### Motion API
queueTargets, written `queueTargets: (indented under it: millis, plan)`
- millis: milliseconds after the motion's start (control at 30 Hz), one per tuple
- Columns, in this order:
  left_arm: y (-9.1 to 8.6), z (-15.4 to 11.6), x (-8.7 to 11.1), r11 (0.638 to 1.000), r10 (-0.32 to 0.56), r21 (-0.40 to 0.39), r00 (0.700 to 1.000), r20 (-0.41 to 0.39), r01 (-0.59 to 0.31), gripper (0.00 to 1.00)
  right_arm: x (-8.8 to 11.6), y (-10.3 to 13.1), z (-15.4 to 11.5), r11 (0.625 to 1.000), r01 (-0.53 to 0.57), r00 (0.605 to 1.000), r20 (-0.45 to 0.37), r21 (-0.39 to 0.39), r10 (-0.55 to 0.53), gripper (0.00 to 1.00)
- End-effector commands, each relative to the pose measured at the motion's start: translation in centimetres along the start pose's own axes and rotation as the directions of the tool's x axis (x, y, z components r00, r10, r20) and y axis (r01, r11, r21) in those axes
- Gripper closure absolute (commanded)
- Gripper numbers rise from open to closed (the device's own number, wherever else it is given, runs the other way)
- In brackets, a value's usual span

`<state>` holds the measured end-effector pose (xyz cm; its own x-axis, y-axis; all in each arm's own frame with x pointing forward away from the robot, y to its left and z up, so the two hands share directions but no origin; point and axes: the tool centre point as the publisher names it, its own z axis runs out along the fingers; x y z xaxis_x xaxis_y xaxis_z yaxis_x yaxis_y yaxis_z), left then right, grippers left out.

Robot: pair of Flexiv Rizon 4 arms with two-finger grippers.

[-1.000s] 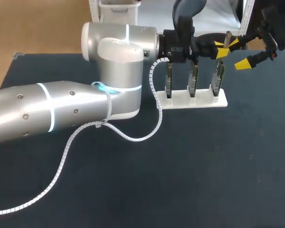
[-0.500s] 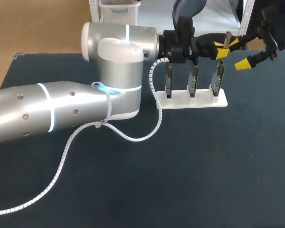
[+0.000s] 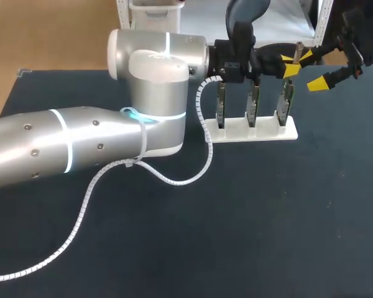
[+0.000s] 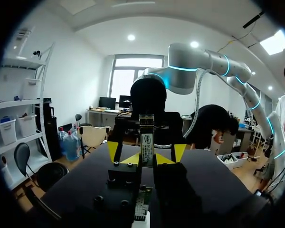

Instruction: Pick up the optical module with the left hand, and insert it into the network port with the right hand.

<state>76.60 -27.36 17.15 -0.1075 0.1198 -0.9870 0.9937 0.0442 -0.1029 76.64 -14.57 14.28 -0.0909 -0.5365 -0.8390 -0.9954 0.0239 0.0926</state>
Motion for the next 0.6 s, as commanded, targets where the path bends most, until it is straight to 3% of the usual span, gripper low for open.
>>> queueTargets:
  millis: [33, 600]
  plan:
    - [0.43, 0.23, 0.05, 1.0, -0.003, 0.003, 1.0, -0.005, 0.004, 1.0, -0.04, 0.26, 0.03, 1.0, 0.001, 1.0, -0.001, 0.006, -0.001, 0.0]
    - [0.5, 0.36, 0.19, 1.0, -0.004, 0.005, 1.0, -0.009, 0.004, 1.0, -0.04, 0.26, 0.03, 1.0, 0.001, 1.0, -0.001, 0.006, -0.001, 0.0]
